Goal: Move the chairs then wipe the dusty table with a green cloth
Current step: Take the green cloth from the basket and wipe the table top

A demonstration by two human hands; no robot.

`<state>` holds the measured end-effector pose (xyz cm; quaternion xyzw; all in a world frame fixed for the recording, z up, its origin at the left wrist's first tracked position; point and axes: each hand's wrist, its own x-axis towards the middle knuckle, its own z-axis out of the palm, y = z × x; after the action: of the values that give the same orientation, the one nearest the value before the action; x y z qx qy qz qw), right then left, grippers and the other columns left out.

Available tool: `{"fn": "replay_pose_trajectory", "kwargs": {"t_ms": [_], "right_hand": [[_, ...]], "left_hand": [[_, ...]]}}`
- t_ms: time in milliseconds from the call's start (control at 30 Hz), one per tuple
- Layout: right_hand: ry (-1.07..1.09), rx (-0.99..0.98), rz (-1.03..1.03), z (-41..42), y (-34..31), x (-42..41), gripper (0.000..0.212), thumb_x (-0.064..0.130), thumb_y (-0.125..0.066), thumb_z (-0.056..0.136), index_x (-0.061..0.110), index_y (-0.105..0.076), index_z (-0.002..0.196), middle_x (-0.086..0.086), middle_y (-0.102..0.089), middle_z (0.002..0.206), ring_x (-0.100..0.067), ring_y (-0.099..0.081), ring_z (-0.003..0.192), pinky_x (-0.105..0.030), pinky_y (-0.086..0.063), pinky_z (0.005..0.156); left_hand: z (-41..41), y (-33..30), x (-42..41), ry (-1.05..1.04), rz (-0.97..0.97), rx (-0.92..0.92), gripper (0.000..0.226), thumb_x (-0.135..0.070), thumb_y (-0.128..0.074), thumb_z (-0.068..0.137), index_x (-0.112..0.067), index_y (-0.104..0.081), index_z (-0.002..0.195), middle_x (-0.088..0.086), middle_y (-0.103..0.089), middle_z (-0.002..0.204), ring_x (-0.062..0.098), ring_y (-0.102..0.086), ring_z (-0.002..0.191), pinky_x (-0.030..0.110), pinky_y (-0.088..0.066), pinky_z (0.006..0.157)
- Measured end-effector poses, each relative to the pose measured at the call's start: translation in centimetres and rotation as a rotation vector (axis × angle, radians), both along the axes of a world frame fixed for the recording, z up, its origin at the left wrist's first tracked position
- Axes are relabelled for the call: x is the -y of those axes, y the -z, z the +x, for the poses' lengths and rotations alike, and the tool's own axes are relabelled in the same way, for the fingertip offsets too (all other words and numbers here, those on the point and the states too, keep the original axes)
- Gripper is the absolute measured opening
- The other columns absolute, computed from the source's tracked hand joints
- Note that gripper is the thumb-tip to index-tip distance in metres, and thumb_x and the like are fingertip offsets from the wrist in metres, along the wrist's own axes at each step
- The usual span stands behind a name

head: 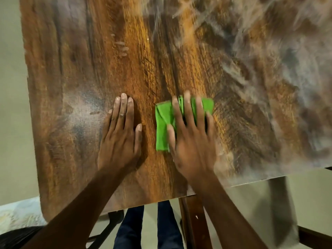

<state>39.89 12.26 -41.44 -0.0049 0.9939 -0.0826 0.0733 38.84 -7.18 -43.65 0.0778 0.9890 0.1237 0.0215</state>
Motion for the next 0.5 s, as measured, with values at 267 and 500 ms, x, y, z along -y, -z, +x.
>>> {"fn": "replay_pose_trajectory", "kwargs": {"t_ms": [267,500], "right_hand": [[-0.207,-0.03,-0.042,-16.8,1.1,9.3,0.065,0.05,-0.024,0.112,0.024,-0.007,0.17,-0.008,0.004,0.178,-0.032,0.008,0.164,-0.056,-0.006,0.131],[-0.185,-0.101,-0.029,-14.5,1.2,3.7,0.063,0.052,-0.026,0.111,0.03,-0.019,0.169,0.004,-0.009,0.178,-0.023,-0.003,0.165,-0.05,-0.009,0.131]], "left_hand": [[0.0,0.1,-0.2,-0.039,-0.033,0.036,0.065,-0.041,-0.016,0.114,-0.008,-0.008,0.17,0.009,-0.003,0.179,0.015,0.002,0.166,0.033,0.003,0.134],[0.3,0.0,-0.1,-0.039,0.076,0.044,0.066,-0.038,-0.022,0.112,-0.011,-0.006,0.171,0.007,-0.001,0.179,0.015,0.002,0.166,0.042,-0.003,0.135]]}}
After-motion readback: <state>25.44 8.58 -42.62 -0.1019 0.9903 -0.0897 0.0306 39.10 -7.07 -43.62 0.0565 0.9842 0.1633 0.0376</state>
